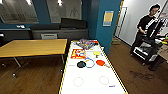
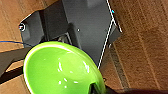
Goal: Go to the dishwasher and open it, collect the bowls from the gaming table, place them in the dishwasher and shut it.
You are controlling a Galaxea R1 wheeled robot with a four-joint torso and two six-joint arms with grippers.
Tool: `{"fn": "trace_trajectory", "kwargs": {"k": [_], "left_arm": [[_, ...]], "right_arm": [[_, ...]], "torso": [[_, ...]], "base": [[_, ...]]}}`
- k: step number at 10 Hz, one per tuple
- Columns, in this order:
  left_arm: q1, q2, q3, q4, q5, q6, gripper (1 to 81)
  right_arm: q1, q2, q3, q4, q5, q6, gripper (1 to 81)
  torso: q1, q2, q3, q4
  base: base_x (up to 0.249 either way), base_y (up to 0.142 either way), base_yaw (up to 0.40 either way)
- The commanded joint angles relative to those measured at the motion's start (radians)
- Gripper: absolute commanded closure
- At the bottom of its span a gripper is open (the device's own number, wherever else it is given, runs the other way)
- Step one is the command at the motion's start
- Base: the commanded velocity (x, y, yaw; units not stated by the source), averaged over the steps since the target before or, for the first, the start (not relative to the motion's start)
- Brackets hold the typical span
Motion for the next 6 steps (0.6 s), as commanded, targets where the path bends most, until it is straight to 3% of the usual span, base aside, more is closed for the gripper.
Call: {"fn": "trace_trajectory", "kwargs": {"k": [1, 2, 4, 5, 6], "left_arm": [[-0.027, 0.006, -0.035, -0.162, 0.042, 0.119, 81.1], [-0.016, 0.014, -0.048, -0.179, 0.028, 0.154, 81.1], [0.010, 0.047, -0.122, -0.208, -0.015, 0.187, 81.1], [0.013, 0.072, -0.174, -0.253, -0.023, 0.245, 81.1], [0.014, 0.092, -0.219, -0.348, -0.023, 0.346, 81.1]], "right_arm": [[0.032, -0.028, 0.005, 0.001, -0.065, -0.005, 81.1], [0.032, -0.026, 0.005, 0.000, -0.065, -0.006, 81.1], [0.037, -0.023, 0.005, 0.000, -0.076, -0.009, 81.1], [0.037, -0.020, 0.005, 0.000, -0.077, -0.009, 81.1], [0.035, -0.018, 0.005, 0.000, -0.077, -0.009, 81.1]], "torso": [[0.000, 0.000, 0.000, 0.000], [0.000, 0.000, -0.001, 0.000], [0.000, 0.000, -0.001, 0.000], [0.000, 0.000, -0.001, 0.000], [0.000, 0.000, -0.001, 0.000]], "base": [[0.000, 0.000, 0.000], [0.000, 0.000, 0.000], [0.000, 0.000, 0.000], [0.000, 0.000, 0.000], [0.000, 0.000, 0.000]]}}
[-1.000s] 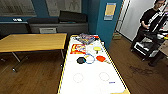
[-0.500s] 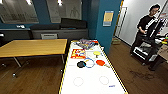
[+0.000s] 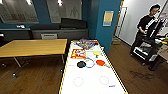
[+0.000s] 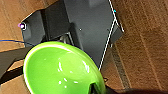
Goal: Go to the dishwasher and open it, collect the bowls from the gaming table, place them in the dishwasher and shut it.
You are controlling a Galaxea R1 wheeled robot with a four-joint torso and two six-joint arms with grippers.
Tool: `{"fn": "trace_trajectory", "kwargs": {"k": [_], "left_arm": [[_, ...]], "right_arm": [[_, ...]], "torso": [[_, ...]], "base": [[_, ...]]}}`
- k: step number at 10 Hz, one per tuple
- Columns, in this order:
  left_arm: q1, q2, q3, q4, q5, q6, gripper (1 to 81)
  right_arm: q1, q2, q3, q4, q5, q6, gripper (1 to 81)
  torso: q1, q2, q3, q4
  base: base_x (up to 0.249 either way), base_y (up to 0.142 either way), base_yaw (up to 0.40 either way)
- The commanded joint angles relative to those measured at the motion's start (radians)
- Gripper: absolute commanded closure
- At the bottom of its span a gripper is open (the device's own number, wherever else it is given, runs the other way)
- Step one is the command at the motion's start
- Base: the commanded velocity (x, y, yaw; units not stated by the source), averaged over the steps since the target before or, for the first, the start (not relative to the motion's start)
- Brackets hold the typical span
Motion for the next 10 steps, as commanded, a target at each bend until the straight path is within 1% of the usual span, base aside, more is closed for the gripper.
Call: {"fn": "trace_trajectory", "kwargs": {"k": [1, 2, 3, 4, 6, 7, 8, 10], "left_arm": [[-0.021, 0.038, -0.117, -0.273, 0.059, 0.277, 81.1], [-0.023, 0.045, -0.149, -0.390, 0.064, 0.405, 81.1], [-0.023, 0.043, -0.165, -0.485, 0.068, 0.500, 81.1], [-0.020, 0.037, -0.160, -0.503, 0.067, 0.522, 81.1], [-0.018, 0.057, -0.154, -0.497, 0.055, 0.523, 81.1], [-0.017, 0.072, -0.154, -0.488, 0.014, 0.529, 81.1], [-0.015, 0.087, -0.152, -0.464, -0.019, 0.540, 81.1], [-0.015, 0.124, -0.143, -0.438, -0.054, 0.540, 81.1]], "right_arm": [[0.034, -0.026, 0.007, 0.000, -0.070, -0.005, 81.1], [0.034, -0.024, 0.007, 0.000, -0.070, -0.005, 81.1], [0.034, -0.023, 0.005, 0.000, -0.070, -0.005, 81.1], [0.032, -0.021, 0.005, 0.000, -0.070, -0.005, 81.1], [0.029, -0.014, -0.010, 0.000, -0.069, -0.006, 81.1], [0.027, 0.006, -0.043, -0.001, -0.069, -0.006, 81.1], [0.027, 0.031, -0.082, -0.001, -0.069, -0.006, 81.1], [0.024, 0.052, -0.111, -0.003, -0.067, -0.008, 81.1]], "torso": [[0.000, 0.000, 0.000, 0.000], [0.000, 0.000, 0.000, 0.000], [0.000, 0.000, 0.000, 0.000], [0.000, 0.000, 0.000, 0.000], [0.000, 0.000, 0.000, 0.000], [-0.001, 0.000, 0.000, 0.000], [0.000, 0.000, 0.000, 0.000], [-0.001, 0.000, 0.000, 0.000]], "base": [[0.000, 0.000, 0.000], [0.000, 0.000, 0.000], [0.000, 0.000, 0.000], [0.000, 0.000, 0.000], [0.000, 0.000, 0.000], [0.000, 0.000, 0.000], [0.000, 0.000, 0.000], [0.000, 0.000, 0.000]]}}
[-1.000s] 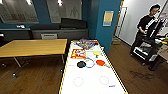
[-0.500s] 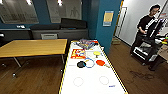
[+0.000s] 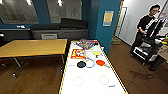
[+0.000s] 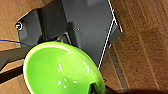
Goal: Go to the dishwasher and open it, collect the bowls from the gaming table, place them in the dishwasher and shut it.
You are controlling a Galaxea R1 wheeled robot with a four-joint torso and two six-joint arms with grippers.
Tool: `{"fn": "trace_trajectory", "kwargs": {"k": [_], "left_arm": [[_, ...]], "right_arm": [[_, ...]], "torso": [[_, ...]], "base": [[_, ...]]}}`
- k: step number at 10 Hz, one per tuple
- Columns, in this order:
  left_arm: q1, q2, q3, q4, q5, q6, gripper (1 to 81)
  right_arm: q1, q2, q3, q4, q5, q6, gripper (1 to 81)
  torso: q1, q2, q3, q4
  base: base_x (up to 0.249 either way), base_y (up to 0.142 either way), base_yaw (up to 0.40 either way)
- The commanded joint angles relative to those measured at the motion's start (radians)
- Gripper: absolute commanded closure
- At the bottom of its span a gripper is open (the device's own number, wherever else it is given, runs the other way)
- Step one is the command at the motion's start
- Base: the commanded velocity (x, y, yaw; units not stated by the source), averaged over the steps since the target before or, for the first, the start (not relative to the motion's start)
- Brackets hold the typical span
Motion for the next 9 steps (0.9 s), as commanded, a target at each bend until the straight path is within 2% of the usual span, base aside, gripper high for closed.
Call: {"fn": "trace_trajectory", "kwargs": {"k": [1, 4, 6, 9], "left_arm": [[-0.021, 0.016, 0.018, 0.028, 0.035, 0.010, 81.1], [-0.028, 0.026, 0.116, 0.027, -0.004, 0.009, 81.1], [-0.029, 0.027, 0.122, 0.025, -0.004, 0.007, 81.1], [-0.029, 0.029, 0.122, 0.020, -0.002, 0.007, 81.1]], "right_arm": [[0.022, -0.011, -0.010, -0.002, -0.064, -0.007, 81.1], [0.023, -0.029, 0.012, -0.010, -0.056, -0.007, 81.1], [0.025, -0.028, 0.016, -0.012, -0.056, -0.007, 81.1], [0.025, -0.017, 0.002, -0.013, -0.056, -0.008, 81.1]], "torso": [[0.000, 0.000, 0.000, 0.000], [0.000, 0.000, 0.000, 0.000], [0.000, 0.000, 0.000, 0.000], [0.002, 0.001, 0.000, 0.000]], "base": [[0.000, 0.000, 0.000], [0.000, 0.000, 0.000], [0.000, 0.000, 0.000], [-0.080, 0.000, 0.000]]}}
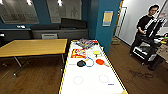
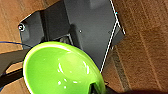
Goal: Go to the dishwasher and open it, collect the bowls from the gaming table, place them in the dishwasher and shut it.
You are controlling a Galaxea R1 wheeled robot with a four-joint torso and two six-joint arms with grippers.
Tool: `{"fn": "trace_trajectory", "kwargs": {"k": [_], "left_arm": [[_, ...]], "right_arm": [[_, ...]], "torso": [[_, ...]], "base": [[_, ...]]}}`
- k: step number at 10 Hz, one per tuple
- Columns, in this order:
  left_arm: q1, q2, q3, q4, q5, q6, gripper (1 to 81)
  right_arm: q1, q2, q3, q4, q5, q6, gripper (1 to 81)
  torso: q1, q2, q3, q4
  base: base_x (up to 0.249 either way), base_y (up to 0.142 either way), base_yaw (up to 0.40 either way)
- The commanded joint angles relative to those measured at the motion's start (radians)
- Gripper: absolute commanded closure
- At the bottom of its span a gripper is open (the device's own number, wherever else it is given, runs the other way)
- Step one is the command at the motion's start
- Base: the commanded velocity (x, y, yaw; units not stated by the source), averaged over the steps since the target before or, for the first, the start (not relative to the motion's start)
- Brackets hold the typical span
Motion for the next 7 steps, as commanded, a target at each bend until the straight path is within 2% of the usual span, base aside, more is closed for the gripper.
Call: {"fn": "trace_trajectory", "kwargs": {"k": [1, 5, 7], "left_arm": [[-0.019, 0.000, 0.008, -0.002, 0.088, 0.003, 81.1], [-0.021, 0.000, 0.008, -0.002, 0.087, 0.003, 81.1], [-0.021, 0.006, 0.005, 0.000, 0.084, 0.003, 81.1]], "right_arm": [[0.023, -0.025, -0.002, -0.005, -0.069, -0.004, 81.1], [0.020, -0.016, -0.023, -0.005, -0.069, -0.004, 81.1], [0.025, 0.036, -0.115, -0.008, -0.078, -0.005, 81.1]], "torso": [[0.000, 0.000, 0.000, 0.000], [0.000, -0.001, 0.000, 0.000], [-0.001, -0.001, 0.000, 0.000]], "base": [[-0.089, 0.000, 0.000], [-0.087, 0.000, 0.000], [-0.076, 0.000, 0.000]]}}
